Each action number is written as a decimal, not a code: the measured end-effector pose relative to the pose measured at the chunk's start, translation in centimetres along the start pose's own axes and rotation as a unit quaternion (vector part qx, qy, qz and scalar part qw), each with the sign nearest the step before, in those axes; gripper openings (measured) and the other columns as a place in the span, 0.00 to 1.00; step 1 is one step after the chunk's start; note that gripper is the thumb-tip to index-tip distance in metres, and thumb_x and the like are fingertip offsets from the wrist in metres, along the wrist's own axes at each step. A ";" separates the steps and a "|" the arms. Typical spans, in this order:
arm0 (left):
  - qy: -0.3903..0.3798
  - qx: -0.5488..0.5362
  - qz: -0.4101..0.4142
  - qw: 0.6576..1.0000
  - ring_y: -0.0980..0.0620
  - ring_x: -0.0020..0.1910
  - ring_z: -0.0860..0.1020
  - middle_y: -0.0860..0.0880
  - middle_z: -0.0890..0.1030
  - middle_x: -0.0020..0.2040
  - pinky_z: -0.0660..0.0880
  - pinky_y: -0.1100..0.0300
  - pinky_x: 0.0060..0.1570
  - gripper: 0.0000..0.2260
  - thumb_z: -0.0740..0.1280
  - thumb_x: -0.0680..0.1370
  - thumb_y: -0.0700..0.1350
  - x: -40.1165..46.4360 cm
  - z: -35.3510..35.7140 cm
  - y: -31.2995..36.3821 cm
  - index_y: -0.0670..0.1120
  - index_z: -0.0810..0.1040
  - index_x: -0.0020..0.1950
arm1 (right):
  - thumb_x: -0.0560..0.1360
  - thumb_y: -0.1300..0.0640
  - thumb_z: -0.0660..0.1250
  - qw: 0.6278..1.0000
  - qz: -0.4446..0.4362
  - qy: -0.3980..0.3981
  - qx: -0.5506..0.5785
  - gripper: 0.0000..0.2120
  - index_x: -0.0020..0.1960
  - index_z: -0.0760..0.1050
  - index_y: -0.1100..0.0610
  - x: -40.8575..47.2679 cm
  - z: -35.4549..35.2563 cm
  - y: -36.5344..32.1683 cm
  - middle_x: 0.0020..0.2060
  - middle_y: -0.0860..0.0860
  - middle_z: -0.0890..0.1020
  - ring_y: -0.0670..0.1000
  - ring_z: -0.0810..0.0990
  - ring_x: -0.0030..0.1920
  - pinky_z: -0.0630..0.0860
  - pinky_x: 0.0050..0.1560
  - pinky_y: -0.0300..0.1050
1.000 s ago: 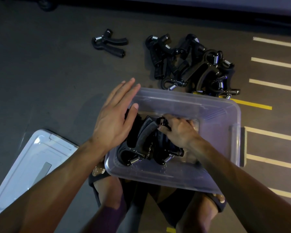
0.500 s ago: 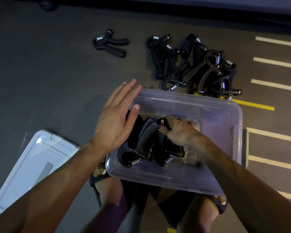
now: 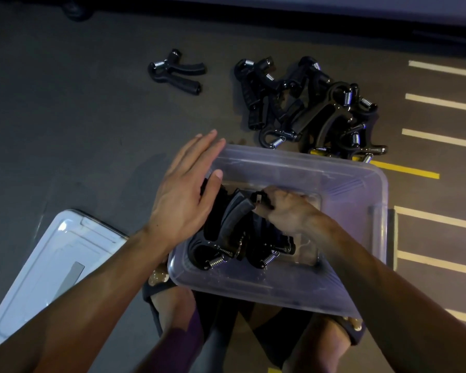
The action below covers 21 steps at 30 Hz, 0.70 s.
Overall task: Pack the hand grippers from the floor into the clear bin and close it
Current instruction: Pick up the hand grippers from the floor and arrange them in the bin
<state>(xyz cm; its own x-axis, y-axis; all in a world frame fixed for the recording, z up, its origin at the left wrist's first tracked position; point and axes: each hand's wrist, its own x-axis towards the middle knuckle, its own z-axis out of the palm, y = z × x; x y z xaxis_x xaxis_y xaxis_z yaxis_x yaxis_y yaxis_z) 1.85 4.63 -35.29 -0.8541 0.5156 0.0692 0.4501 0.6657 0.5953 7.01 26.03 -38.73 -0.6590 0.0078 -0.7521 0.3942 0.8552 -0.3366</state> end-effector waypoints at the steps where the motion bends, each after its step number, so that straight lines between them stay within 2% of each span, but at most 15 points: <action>1: 0.000 -0.002 0.000 1.000 0.50 0.81 0.61 0.49 0.66 0.80 0.59 0.53 0.80 0.21 0.60 0.86 0.46 0.0 0.0 0.0 0.44 0.68 0.79 | 0.80 0.41 0.59 1.000 -0.007 0.009 0.005 0.24 0.72 0.66 0.52 -0.1 0.1 0.1 0.69 0.54 0.75 0.57 0.71 0.71 0.63 0.72 0.54; 5: 0.004 -0.007 -0.003 1.000 0.53 0.77 0.68 0.51 0.72 0.77 0.63 0.55 0.77 0.18 0.59 0.86 0.46 0.6 -0.7 0.0 0.46 0.72 0.76 | 0.81 0.43 0.60 0.998 -0.020 0.059 -0.022 0.27 0.76 0.60 0.51 -1.4 -0.3 -0.2 0.68 0.57 0.76 0.60 0.70 0.71 0.63 0.72 0.54; 7: 0.006 -0.043 -0.023 0.999 0.57 0.71 0.74 0.52 0.78 0.71 0.69 0.57 0.72 0.16 0.59 0.86 0.45 1.5 -1.3 -0.1 0.48 0.77 0.73 | 0.81 0.45 0.60 0.994 -0.032 0.086 -0.052 0.24 0.74 0.63 0.49 -2.2 -1.2 -0.3 0.66 0.55 0.78 0.59 0.72 0.69 0.68 0.70 0.54; 9: 0.009 -0.099 -0.070 0.993 0.62 0.62 0.78 0.54 0.83 0.62 0.72 0.64 0.66 0.15 0.58 0.86 0.43 2.8 -2.1 -0.5 0.50 0.79 0.68 | 0.80 0.47 0.61 0.991 -0.079 0.103 -0.018 0.17 0.68 0.70 0.46 -3.3 -3.0 -0.8 0.61 0.51 0.81 0.57 0.78 0.64 0.74 0.64 0.53; 12: 0.005 -0.100 -0.134 0.986 0.71 0.56 0.78 0.59 0.84 0.57 0.68 0.79 0.57 0.15 0.58 0.85 0.41 5.6 -3.0 -2.1 0.51 0.82 0.64 | 0.81 0.52 0.63 0.966 -0.193 0.147 0.087 0.11 0.62 0.78 0.46 -5.5 -7.0 -2.5 0.47 0.42 0.85 0.43 0.82 0.50 0.75 0.52 0.34; 14: -0.023 -0.051 -0.164 0.985 0.68 0.53 0.76 0.58 0.82 0.57 0.65 0.82 0.51 0.15 0.59 0.84 0.41 7.8 -3.0 -4.0 0.51 0.82 0.64 | 0.82 0.55 0.63 0.941 -0.244 0.190 0.137 0.10 0.60 0.80 0.47 -5.8 -9.5 -3.6 0.44 0.41 0.85 0.39 0.82 0.44 0.73 0.46 0.29; 15: -0.047 -0.026 -0.173 0.983 0.65 0.53 0.76 0.56 0.82 0.58 0.66 0.79 0.51 0.15 0.60 0.84 0.40 8.9 -2.8 -5.2 0.50 0.82 0.64 | 0.82 0.56 0.63 0.933 -0.251 0.204 0.154 0.10 0.60 0.80 0.47 -5.3 -10.3 -3.8 0.44 0.41 0.85 0.39 0.83 0.44 0.73 0.45 0.29; 18: -0.127 0.030 -0.170 0.977 0.48 0.65 0.77 0.49 0.78 0.68 0.69 0.62 0.66 0.16 0.62 0.81 0.38 12.0 -1.6 -8.5 0.48 0.80 0.67 | 0.81 0.55 0.63 0.936 -0.225 0.212 0.168 0.10 0.59 0.80 0.46 -2.4 -11.0 -3.4 0.45 0.41 0.85 0.38 0.82 0.47 0.74 0.48 0.29; 21: -0.151 0.078 -0.155 0.973 0.39 0.67 0.75 0.43 0.75 0.70 0.70 0.52 0.69 0.21 0.63 0.79 0.36 15.1 -0.9 -11.1 0.45 0.75 0.72 | 0.81 0.55 0.65 0.939 -0.200 0.204 0.190 0.09 0.58 0.81 0.47 -0.1 -11.0 -2.8 0.45 0.41 0.85 0.39 0.82 0.49 0.72 0.50 0.28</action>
<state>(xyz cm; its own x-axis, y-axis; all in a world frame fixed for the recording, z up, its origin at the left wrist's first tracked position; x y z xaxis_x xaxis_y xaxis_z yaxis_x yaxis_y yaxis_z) -16.30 4.60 -40.15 -0.8504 0.3967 -0.3455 0.2381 0.8759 0.4196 -1.03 29.35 -31.53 -0.9633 -0.0109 -0.2680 0.2111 0.5858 -0.7825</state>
